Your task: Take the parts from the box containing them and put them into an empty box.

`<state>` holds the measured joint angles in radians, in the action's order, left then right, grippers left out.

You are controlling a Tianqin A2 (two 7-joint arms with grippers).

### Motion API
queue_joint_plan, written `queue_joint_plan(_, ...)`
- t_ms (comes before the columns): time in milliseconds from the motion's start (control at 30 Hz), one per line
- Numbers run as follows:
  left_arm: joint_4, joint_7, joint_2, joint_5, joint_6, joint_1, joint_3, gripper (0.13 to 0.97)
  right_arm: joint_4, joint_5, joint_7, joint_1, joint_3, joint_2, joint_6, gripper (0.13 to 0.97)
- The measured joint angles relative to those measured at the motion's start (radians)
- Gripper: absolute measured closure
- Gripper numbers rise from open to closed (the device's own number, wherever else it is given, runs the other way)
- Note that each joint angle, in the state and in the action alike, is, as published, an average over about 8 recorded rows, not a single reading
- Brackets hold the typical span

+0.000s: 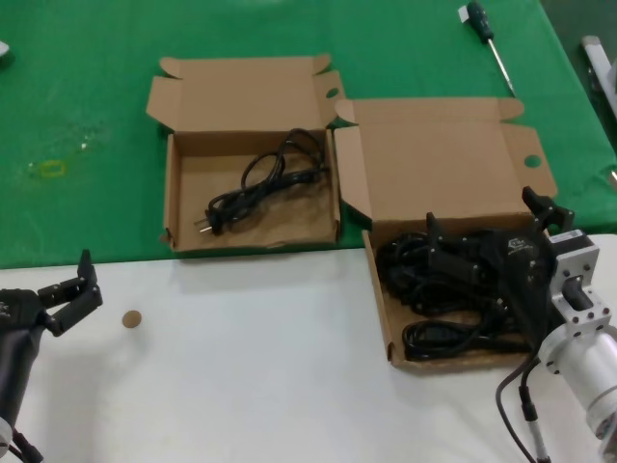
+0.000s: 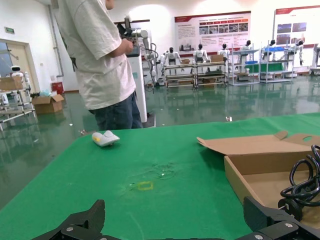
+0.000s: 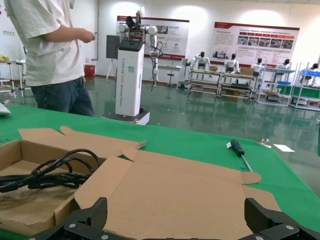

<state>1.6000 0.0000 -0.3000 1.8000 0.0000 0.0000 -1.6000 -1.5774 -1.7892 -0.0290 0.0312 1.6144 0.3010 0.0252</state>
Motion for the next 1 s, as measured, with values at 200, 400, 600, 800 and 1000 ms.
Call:
queue_joint_plan(200, 0.000, 0.000, 0.000, 0.000, 0.000, 0.000, 0.000, 0.132, 0.000, 0.000, 0.000, 0.000, 0.000, 0.000, 0.000, 0.129)
queue_joint_plan(400, 0.000, 0.000, 0.000, 0.000, 0.000, 0.000, 0.000, 0.132, 0.000, 0.000, 0.000, 0.000, 0.000, 0.000, 0.000, 0.129)
queue_joint_plan(600, 0.000, 0.000, 0.000, 0.000, 0.000, 0.000, 0.000, 0.132, 0.000, 0.000, 0.000, 0.000, 0.000, 0.000, 0.000, 0.129)
queue_joint_plan(800, 0.000, 0.000, 0.000, 0.000, 0.000, 0.000, 0.000, 0.132, 0.000, 0.000, 0.000, 0.000, 0.000, 0.000, 0.000, 0.129)
queue_joint_plan(1000, 0.000, 0.000, 0.000, 0.000, 0.000, 0.000, 0.000, 0.132, 0.000, 0.000, 0.000, 0.000, 0.000, 0.000, 0.000, 0.129)
